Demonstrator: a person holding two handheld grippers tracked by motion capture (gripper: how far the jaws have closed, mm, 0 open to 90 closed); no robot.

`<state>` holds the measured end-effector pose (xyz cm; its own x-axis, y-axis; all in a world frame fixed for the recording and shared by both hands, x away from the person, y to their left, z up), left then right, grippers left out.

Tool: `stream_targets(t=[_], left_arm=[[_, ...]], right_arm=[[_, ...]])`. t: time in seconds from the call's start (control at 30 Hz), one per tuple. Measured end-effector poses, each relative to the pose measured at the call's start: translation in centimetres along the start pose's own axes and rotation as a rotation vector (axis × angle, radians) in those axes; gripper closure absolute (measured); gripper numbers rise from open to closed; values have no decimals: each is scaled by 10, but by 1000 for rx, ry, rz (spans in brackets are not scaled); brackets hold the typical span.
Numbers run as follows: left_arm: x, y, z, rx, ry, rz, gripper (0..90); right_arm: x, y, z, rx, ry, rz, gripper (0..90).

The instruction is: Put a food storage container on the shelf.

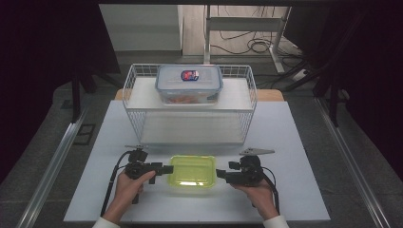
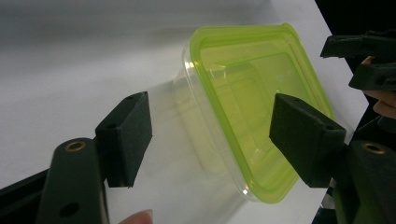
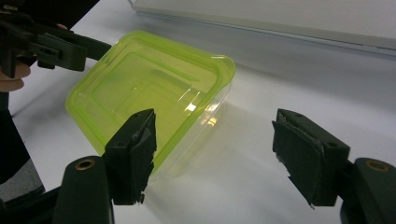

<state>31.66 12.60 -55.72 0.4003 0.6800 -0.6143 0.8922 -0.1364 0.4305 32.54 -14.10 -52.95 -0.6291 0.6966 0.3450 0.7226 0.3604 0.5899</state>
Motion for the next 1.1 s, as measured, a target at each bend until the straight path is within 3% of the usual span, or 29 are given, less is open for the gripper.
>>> stream_targets(t=[0.2, 0.47, 0.63, 0.83, 0.9, 1.1], left_arm=[[-2, -1, 9, 27, -39, 1, 373], [-6, -3, 13, 52, -84, 22, 514], [-5, -3, 13, 49, -82, 19, 571], [-5, -4, 11, 48, -91, 39, 614], [-5, -5, 13, 50, -68, 51, 687], [-6, -6, 15, 58, -77, 50, 677]], right_arm=[[0, 2, 10, 13, 14, 7, 329], [-6, 5, 26, 34, 69, 82, 408], [-4, 5, 32, 48, 116, 106, 438], [-5, 4, 32, 49, 133, 116, 476], [-5, 4, 31, 46, 140, 119, 483], [-2, 2, 35, 62, 164, 121, 554]])
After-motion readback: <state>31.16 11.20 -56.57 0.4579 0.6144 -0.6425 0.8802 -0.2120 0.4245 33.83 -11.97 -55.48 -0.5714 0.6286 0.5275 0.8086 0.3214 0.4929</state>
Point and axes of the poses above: each handheld gripper's, and its own axes: z roughly forward along the jaws, y roughly out of its top, x roughly to its left, the point moved 7 cm from there along z, roughly forward along the jaws, and after that the axes turned 9 degrees about x, right-handed, at the moved point
